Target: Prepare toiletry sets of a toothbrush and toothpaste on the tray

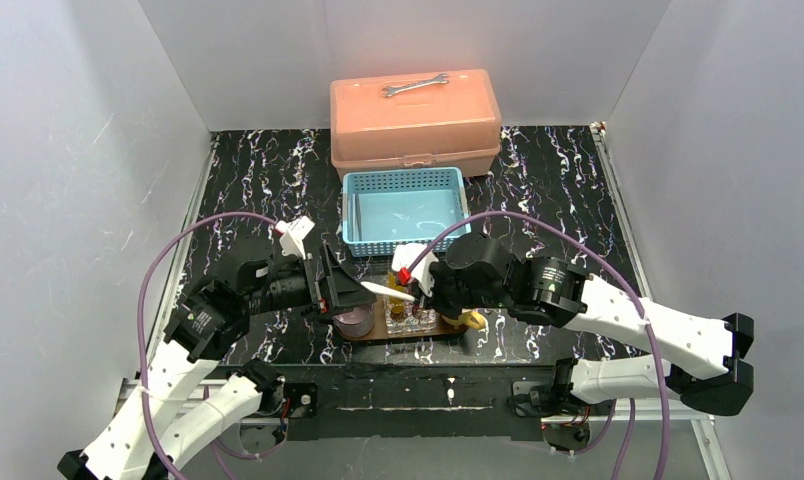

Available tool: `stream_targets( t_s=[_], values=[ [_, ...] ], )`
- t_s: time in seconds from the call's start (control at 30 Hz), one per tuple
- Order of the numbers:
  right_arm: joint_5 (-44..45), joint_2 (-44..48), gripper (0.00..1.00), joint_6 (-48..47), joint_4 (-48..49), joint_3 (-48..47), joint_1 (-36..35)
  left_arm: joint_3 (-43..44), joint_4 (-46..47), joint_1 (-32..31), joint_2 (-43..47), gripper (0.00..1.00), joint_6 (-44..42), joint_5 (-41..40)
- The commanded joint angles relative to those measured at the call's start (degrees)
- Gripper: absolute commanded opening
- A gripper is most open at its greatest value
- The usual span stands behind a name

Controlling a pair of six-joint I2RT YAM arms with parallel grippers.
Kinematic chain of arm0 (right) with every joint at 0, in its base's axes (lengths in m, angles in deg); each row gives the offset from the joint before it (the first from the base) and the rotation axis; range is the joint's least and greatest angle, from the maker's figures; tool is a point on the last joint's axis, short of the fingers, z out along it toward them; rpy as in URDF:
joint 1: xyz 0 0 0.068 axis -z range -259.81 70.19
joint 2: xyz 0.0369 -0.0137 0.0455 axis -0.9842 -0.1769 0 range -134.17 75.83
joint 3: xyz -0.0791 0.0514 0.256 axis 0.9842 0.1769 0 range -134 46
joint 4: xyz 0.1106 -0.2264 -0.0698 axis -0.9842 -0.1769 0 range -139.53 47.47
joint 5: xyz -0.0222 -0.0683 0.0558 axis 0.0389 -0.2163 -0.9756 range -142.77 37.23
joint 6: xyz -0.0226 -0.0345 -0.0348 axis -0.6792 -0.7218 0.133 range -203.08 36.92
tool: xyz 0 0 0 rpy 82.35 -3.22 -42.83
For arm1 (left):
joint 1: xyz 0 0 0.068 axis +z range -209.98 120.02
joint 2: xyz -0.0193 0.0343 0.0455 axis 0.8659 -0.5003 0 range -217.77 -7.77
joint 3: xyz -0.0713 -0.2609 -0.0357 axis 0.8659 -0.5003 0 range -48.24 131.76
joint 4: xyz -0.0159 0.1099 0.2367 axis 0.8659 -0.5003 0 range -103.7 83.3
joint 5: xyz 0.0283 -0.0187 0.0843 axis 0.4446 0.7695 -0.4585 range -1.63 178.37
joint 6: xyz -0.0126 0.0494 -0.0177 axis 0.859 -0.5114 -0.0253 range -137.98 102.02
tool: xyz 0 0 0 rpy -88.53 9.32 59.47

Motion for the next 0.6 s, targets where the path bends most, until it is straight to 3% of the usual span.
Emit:
stream_targets(
  t_s=[0.0, 0.57],
  values=[
    [1.86, 0.52, 0.01, -4.60, 1.59, -0.59, -2.68, 0.84, 2.01, 0.53, -0.57, 0.93, 1.26, 5.98],
    [5.99, 0.96, 0.01, -11.32, 2.13, -1.61, -8.98, -1.77, 5.39, 1.44, -2.20, 0.67, 1.98, 16.96]
  ],
)
